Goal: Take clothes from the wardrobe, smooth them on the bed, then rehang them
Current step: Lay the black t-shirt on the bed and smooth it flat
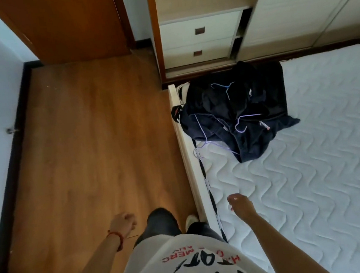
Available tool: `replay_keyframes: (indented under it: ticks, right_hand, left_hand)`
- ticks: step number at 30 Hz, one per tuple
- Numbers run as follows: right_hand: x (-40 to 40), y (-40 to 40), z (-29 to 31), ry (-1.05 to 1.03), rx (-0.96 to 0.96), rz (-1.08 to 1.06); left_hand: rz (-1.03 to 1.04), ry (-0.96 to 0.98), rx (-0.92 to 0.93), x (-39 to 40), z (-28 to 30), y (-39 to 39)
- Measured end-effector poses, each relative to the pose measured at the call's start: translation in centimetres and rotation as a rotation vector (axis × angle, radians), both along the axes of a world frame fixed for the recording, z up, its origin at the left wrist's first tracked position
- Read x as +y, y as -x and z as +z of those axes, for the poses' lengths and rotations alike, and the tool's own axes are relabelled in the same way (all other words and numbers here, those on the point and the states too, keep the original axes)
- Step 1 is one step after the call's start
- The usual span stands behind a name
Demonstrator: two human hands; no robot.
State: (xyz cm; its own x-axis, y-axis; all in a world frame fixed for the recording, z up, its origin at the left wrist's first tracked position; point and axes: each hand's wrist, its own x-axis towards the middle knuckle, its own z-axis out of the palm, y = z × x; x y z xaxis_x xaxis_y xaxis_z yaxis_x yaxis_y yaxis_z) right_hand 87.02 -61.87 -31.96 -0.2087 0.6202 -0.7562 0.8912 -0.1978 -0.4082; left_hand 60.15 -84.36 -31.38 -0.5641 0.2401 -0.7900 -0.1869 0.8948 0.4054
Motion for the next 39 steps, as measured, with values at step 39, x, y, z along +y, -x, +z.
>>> replay_keyframes:
  ticks: [39]
  right_hand:
    - [36.8, 8.4, -11.8, -0.14, 0.197, -1.31]
  left_hand:
    - [-1.013, -0.327, -0.175, 60.5, -9.3, 1.3]
